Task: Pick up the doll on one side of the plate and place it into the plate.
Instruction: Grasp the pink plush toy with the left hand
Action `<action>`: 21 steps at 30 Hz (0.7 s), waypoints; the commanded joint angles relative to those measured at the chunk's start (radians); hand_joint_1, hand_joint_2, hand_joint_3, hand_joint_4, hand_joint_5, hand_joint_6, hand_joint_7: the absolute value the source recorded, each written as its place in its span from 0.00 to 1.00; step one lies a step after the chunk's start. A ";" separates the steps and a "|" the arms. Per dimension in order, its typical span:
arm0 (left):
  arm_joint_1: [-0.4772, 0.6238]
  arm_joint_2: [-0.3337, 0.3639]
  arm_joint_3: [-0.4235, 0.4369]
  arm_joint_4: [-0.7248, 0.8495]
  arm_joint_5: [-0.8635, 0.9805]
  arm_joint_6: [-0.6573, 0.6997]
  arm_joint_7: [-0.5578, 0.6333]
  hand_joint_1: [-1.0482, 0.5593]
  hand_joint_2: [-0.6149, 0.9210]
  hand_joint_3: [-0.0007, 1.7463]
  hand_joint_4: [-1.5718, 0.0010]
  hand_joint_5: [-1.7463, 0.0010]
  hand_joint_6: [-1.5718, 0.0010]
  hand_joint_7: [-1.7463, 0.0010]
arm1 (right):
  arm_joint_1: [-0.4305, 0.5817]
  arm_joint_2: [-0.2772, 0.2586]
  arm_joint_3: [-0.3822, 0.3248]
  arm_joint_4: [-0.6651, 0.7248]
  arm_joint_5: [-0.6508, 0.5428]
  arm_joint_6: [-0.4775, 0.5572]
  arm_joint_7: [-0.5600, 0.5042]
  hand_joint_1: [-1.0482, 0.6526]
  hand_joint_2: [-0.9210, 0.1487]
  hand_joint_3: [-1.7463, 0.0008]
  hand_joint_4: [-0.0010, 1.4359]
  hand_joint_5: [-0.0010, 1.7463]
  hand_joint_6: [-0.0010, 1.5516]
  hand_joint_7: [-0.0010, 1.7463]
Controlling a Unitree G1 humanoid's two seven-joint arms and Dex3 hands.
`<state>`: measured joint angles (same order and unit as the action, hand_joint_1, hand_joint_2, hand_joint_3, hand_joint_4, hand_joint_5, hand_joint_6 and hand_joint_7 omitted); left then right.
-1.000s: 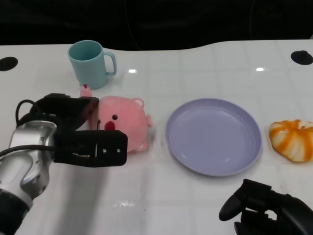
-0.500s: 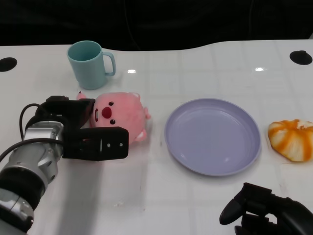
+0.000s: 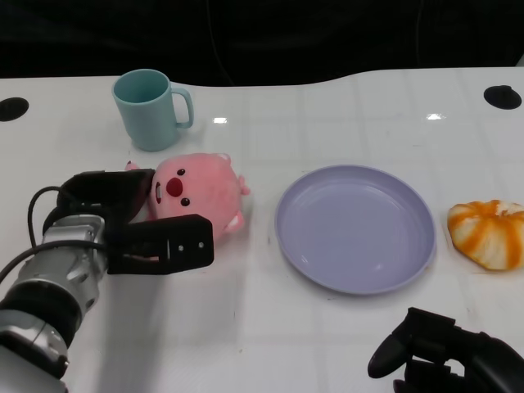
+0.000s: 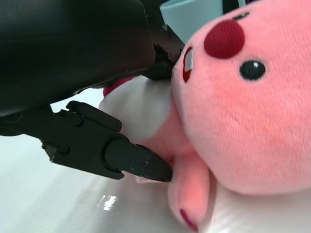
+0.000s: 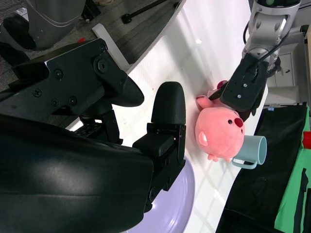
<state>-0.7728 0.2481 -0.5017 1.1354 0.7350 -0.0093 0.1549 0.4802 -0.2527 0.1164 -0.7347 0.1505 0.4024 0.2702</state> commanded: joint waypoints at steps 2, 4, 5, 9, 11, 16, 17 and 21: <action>0.071 -0.012 -0.009 0.063 -0.013 -0.030 0.067 0.45 0.98 0.01 0.44 0.48 0.26 0.98 | 0.004 -0.009 -0.003 -0.011 -0.001 -0.004 -0.001 0.56 0.26 0.39 0.45 1.00 0.32 0.80; 0.073 -0.010 -0.015 0.071 -0.011 -0.037 0.091 0.43 0.95 0.00 0.48 0.18 0.20 0.98 | 0.004 -0.010 -0.002 -0.011 -0.004 -0.006 -0.001 0.56 0.26 0.39 0.45 1.00 0.32 0.80; 0.081 -0.005 -0.024 0.073 -0.001 -0.051 0.134 0.44 0.95 0.00 0.48 0.12 0.19 0.98 | 0.004 -0.010 -0.003 -0.011 -0.004 -0.006 -0.001 0.56 0.26 0.39 0.45 1.00 0.32 0.80; 0.095 0.013 -0.041 0.085 0.011 -0.102 0.224 0.48 1.00 0.13 0.49 0.01 0.59 0.15 | 0.004 -0.010 -0.007 -0.010 -0.001 -0.004 0.000 0.56 0.26 0.40 0.45 1.00 0.32 0.80; 0.089 0.021 -0.049 0.089 0.015 -0.112 0.234 0.47 1.00 0.14 0.51 0.00 0.59 0.28 | 0.001 -0.010 -0.006 -0.006 0.000 -0.002 0.000 0.56 0.25 0.40 0.45 1.00 0.32 0.80; 0.084 0.043 -0.049 0.086 0.006 -0.149 0.277 0.50 1.00 0.14 0.49 0.00 0.64 0.01 | -0.003 -0.012 -0.009 0.000 0.003 -0.002 0.005 0.56 0.25 0.40 0.45 1.00 0.32 0.79; 0.085 0.047 -0.045 0.083 0.000 -0.154 0.276 0.50 1.00 0.13 0.48 0.00 0.64 0.01 | -0.001 -0.013 -0.010 -0.003 0.005 0.001 0.006 0.56 0.25 0.40 0.45 1.00 0.32 0.79; 0.086 0.064 -0.027 0.053 -0.020 -0.183 0.273 0.53 0.99 0.12 0.47 0.00 0.63 0.00 | 0.004 -0.009 -0.009 -0.017 0.008 0.014 -0.001 0.57 0.25 0.40 0.45 1.00 0.32 0.79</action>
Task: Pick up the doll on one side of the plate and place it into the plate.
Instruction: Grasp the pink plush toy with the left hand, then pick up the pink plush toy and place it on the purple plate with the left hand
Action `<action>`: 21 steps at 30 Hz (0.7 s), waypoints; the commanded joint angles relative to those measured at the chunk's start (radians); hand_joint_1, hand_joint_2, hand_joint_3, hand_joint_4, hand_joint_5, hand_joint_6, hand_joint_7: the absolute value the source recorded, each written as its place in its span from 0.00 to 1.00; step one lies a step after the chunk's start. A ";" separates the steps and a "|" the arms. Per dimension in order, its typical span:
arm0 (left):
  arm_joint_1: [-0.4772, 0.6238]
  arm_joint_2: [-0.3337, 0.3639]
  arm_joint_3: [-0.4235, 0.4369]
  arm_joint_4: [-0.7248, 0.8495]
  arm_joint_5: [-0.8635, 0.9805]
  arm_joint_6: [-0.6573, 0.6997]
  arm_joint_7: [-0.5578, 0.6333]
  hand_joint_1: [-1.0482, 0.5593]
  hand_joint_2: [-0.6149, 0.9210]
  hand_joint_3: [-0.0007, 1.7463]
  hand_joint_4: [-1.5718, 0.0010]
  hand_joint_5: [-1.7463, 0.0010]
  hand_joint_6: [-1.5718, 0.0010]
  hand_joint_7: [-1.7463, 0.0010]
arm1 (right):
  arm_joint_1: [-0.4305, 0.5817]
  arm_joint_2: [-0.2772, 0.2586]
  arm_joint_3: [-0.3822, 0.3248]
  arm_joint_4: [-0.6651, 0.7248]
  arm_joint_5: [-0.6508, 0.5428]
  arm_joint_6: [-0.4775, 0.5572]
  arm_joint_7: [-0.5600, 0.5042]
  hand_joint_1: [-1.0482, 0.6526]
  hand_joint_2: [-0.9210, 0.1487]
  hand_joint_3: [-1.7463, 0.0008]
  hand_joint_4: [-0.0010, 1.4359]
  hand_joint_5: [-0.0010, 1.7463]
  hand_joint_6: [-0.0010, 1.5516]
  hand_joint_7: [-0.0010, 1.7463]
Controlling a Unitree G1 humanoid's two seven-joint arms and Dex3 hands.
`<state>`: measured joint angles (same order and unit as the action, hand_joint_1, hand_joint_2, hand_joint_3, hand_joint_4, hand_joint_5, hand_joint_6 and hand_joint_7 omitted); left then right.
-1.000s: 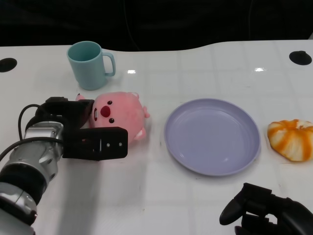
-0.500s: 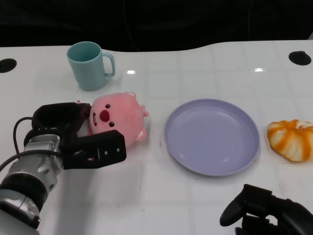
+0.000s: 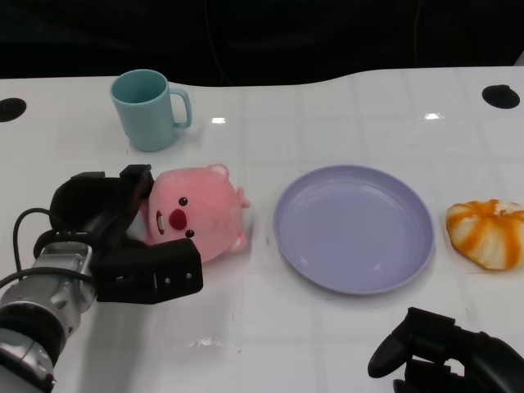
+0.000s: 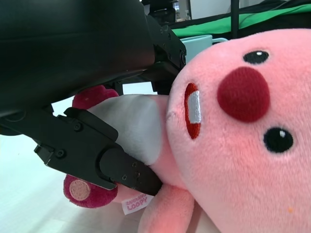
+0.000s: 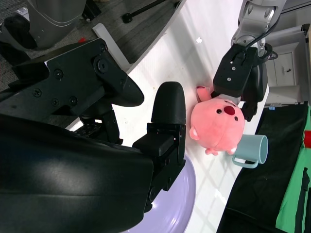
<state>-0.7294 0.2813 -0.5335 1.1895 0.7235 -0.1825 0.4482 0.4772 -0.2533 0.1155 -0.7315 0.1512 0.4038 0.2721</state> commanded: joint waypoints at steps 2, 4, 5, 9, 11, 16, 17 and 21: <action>0.043 0.038 0.018 -0.024 -0.024 -0.017 -0.034 0.53 0.99 0.12 0.47 0.00 0.63 0.00 | 0.011 -0.006 -0.007 -0.027 0.009 0.023 -0.007 0.57 0.24 0.40 0.45 1.00 0.32 0.79; 0.045 0.048 0.040 -0.058 -0.051 -0.030 -0.057 0.54 0.98 0.12 0.47 0.00 0.61 0.00 | 0.013 -0.004 -0.007 -0.033 0.008 0.031 -0.012 0.57 0.24 0.40 0.44 1.00 0.32 0.79; 0.047 0.051 0.055 -0.078 -0.066 -0.034 -0.070 0.55 0.98 0.12 0.47 0.00 0.61 0.00 | 0.013 -0.003 -0.008 -0.036 0.010 0.034 -0.013 0.57 0.24 0.40 0.45 1.00 0.32 0.79; 0.059 0.063 0.099 -0.146 -0.110 -0.064 -0.091 0.57 0.96 0.14 0.45 0.00 0.58 0.00 | 0.011 -0.003 -0.014 -0.036 0.017 0.037 -0.013 0.57 0.24 0.40 0.45 1.00 0.32 0.79; 0.064 0.064 0.131 -0.181 -0.143 -0.082 -0.108 0.57 0.80 0.45 0.43 0.00 0.55 0.00 | 0.009 -0.002 -0.015 -0.033 0.021 0.041 -0.014 0.57 0.23 0.40 0.44 1.00 0.32 0.80; 0.060 0.072 0.155 -0.265 -0.154 -0.090 -0.151 0.56 0.71 0.59 0.41 0.00 0.53 0.00 | -0.009 -0.001 -0.008 -0.018 0.021 0.050 -0.016 0.56 0.24 0.40 0.45 1.00 0.32 0.80; 0.061 0.070 0.160 -0.283 -0.156 -0.086 -0.156 0.56 0.72 0.56 0.41 0.00 0.53 0.00 | -0.011 -0.001 -0.009 -0.013 0.022 0.048 -0.014 0.57 0.23 0.41 0.45 1.00 0.31 0.80; 0.066 0.059 0.175 -0.339 -0.166 -0.065 -0.178 0.56 0.72 0.54 0.40 0.00 0.53 0.00 | -0.015 -0.001 -0.012 -0.003 0.021 0.038 -0.012 0.57 0.23 0.41 0.44 1.00 0.31 0.80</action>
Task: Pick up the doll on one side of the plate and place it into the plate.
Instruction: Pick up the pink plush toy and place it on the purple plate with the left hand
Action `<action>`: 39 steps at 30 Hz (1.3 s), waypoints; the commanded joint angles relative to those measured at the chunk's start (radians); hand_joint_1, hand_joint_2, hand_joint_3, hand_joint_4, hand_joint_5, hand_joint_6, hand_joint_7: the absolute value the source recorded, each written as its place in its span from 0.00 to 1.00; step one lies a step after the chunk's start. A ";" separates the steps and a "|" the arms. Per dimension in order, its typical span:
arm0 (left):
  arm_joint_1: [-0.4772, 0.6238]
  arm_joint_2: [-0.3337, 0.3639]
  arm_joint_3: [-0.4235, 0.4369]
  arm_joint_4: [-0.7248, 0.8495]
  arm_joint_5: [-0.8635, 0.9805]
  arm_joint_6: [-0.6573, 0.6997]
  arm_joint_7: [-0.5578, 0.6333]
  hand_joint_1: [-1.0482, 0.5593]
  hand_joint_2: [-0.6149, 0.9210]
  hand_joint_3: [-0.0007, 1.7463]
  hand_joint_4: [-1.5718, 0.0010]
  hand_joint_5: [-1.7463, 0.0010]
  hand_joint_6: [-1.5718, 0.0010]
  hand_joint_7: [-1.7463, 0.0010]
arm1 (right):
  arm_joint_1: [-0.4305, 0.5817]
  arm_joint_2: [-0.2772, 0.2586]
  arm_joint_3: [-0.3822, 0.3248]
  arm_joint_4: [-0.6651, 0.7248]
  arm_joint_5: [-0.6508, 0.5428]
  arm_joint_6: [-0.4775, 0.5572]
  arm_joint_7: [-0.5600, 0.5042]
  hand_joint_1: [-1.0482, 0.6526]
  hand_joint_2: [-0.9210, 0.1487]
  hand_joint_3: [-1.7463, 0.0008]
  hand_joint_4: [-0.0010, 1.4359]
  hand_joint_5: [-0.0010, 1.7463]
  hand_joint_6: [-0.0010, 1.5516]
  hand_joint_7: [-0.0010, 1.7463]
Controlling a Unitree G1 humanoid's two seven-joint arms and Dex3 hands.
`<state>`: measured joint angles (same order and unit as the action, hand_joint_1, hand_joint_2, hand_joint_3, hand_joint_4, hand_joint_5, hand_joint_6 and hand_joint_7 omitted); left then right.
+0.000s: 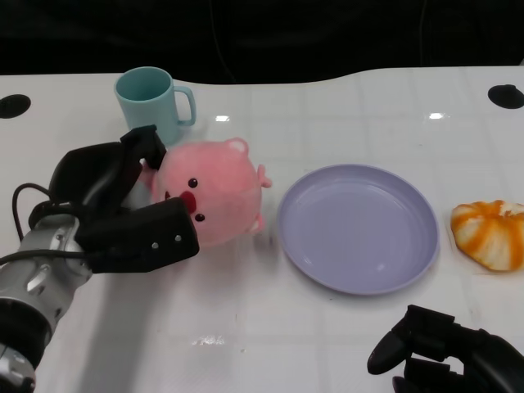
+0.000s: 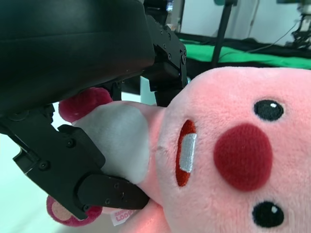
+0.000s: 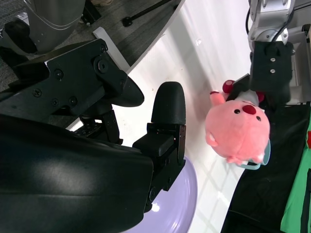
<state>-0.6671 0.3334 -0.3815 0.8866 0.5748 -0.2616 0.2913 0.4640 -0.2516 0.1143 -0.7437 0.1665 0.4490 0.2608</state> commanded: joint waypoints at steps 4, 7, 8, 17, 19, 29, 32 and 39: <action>0.022 -0.031 0.059 -0.116 -0.059 0.056 -0.064 0.58 0.69 0.64 0.41 0.00 0.52 0.00 | -0.001 -0.003 -0.023 0.016 0.013 -0.011 0.001 0.57 0.23 0.41 0.45 1.00 0.31 0.80; 0.032 -0.053 0.055 -0.173 -0.054 0.079 -0.080 0.57 0.66 0.70 0.40 0.00 0.51 0.00 | 0.000 -0.008 -0.029 0.019 0.015 -0.012 0.008 0.57 0.23 0.41 0.44 1.00 0.31 0.80; 0.032 -0.064 0.047 -0.193 -0.044 0.083 -0.081 0.56 0.64 0.72 0.41 0.00 0.51 0.00 | 0.001 -0.010 -0.030 0.020 0.016 -0.014 0.013 0.57 0.23 0.41 0.44 1.00 0.31 0.80; -0.006 -0.186 0.024 -0.259 -0.027 0.161 -0.121 0.56 0.59 0.77 0.39 0.00 0.49 0.02 | 0.022 -0.013 -0.014 0.006 -0.006 -0.023 0.013 0.56 0.24 0.42 0.46 1.00 0.32 0.79; -0.017 -0.204 0.013 -0.262 -0.013 0.178 -0.125 0.57 0.58 0.78 0.39 0.00 0.48 0.03 | 0.025 -0.013 -0.012 0.003 -0.006 -0.025 0.014 0.56 0.24 0.42 0.46 1.00 0.32 0.79; -0.092 -0.331 -0.022 -0.187 -0.003 0.248 -0.138 0.56 0.61 0.77 0.38 0.00 0.50 0.00 | 0.032 -0.013 -0.001 -0.014 0.001 -0.013 0.010 0.57 0.23 0.41 0.44 1.00 0.31 0.79; -0.115 -0.362 -0.041 -0.147 0.009 0.240 -0.124 0.56 0.62 0.76 0.39 0.00 0.50 0.00 | 0.034 -0.014 0.001 -0.016 -0.001 -0.015 0.011 0.57 0.23 0.41 0.44 1.00 0.31 0.79; -0.182 -0.410 -0.089 -0.026 0.037 0.206 -0.099 0.53 0.66 0.69 0.40 0.00 0.52 0.00 | 0.034 -0.013 0.014 -0.021 -0.009 -0.017 0.007 0.57 0.23 0.40 0.44 1.00 0.31 0.80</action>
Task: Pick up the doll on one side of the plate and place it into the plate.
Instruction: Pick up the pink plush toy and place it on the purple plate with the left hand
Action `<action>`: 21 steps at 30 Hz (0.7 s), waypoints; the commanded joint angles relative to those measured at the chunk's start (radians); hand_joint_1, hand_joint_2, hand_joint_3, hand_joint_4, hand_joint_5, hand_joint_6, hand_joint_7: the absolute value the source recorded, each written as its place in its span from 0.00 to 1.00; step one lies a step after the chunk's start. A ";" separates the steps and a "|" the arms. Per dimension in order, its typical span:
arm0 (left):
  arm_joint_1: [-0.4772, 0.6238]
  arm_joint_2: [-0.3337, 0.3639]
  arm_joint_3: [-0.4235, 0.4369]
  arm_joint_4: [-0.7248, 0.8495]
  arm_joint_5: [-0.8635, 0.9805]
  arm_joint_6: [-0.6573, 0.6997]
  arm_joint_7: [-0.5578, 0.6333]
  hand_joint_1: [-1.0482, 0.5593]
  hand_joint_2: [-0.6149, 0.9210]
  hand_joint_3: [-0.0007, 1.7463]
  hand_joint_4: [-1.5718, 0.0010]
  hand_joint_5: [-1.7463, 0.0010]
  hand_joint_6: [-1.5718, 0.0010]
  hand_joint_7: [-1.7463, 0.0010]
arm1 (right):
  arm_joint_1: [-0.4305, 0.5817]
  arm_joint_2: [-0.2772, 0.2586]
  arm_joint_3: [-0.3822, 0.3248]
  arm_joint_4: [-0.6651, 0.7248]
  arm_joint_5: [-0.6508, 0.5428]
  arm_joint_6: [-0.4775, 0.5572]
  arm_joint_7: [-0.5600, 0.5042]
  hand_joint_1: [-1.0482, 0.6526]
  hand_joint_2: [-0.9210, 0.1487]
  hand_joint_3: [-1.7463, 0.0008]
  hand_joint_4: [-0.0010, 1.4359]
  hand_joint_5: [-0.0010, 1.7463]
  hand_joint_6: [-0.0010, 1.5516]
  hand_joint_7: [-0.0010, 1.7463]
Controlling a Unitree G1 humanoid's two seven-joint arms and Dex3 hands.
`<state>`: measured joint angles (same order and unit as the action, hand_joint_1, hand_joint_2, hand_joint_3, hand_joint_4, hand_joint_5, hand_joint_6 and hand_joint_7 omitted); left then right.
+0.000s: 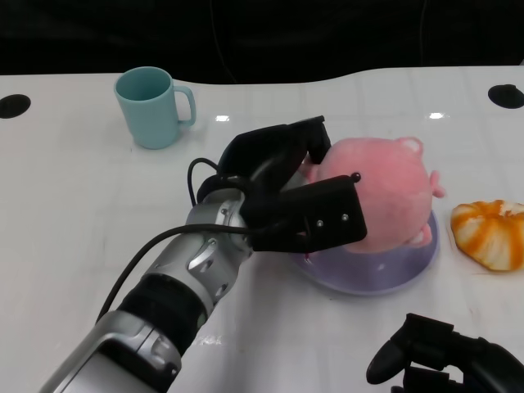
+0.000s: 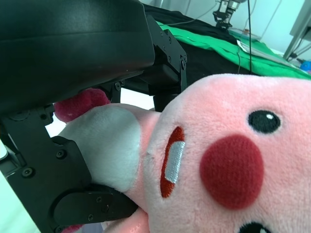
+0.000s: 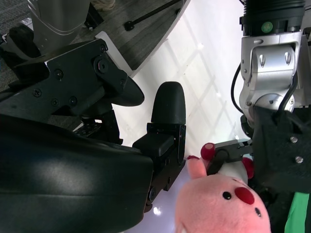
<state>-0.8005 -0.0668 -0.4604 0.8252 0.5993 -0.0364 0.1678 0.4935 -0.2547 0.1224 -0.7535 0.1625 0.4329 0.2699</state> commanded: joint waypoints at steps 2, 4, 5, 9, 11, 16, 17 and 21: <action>-0.062 -0.029 -0.012 0.067 0.008 -0.019 0.027 0.53 0.67 0.69 0.39 0.00 0.52 0.00 | 0.003 -0.011 0.009 -0.014 -0.004 0.005 -0.002 0.57 0.23 0.40 0.44 1.00 0.31 0.80; -0.073 -0.045 -0.007 0.092 0.000 -0.014 0.026 0.53 0.68 0.69 0.39 0.00 0.52 0.00 | 0.003 -0.011 0.010 -0.017 -0.002 0.011 -0.002 0.57 0.23 0.40 0.44 1.00 0.31 0.80; -0.078 -0.052 -0.004 0.105 -0.003 -0.013 0.027 0.53 0.68 0.68 0.39 0.00 0.52 0.00 | 0.003 -0.009 0.012 -0.018 0.000 0.015 -0.004 0.57 0.23 0.40 0.44 1.00 0.31 0.80; -0.095 -0.073 -0.001 0.139 -0.007 -0.014 0.031 0.53 0.69 0.66 0.39 0.00 0.53 0.00 | 0.004 -0.006 0.016 -0.022 0.001 0.019 -0.008 0.57 0.24 0.39 0.44 1.00 0.31 0.80; -0.101 -0.078 0.003 0.146 -0.011 -0.009 0.021 0.54 0.70 0.61 0.39 0.00 0.55 0.00 | 0.003 -0.007 0.018 -0.024 0.000 0.021 -0.009 0.57 0.24 0.39 0.44 1.00 0.31 0.80; -0.110 -0.085 0.011 0.135 -0.036 0.021 -0.032 0.52 0.82 0.34 0.51 0.01 0.52 0.58 | -0.002 -0.012 0.016 -0.030 0.001 0.033 -0.011 0.58 0.24 0.39 0.45 1.00 0.31 0.80; -0.110 -0.082 0.012 0.131 -0.042 0.022 -0.050 0.51 0.84 0.31 0.56 0.02 0.53 0.65 | -0.004 -0.012 0.015 -0.028 0.003 0.033 -0.009 0.58 0.24 0.39 0.45 1.00 0.31 0.80; -0.108 -0.052 -0.023 0.121 -0.015 0.006 -0.111 0.43 0.98 0.11 0.76 0.49 0.67 0.91 | -0.008 -0.018 0.014 -0.022 0.001 0.024 -0.002 0.58 0.24 0.38 0.45 1.00 0.31 0.80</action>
<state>-0.8765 -0.1391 -0.4711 0.9629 0.5765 -0.0249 0.0800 0.4858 -0.2584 0.1444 -0.7688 0.1632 0.4597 0.2648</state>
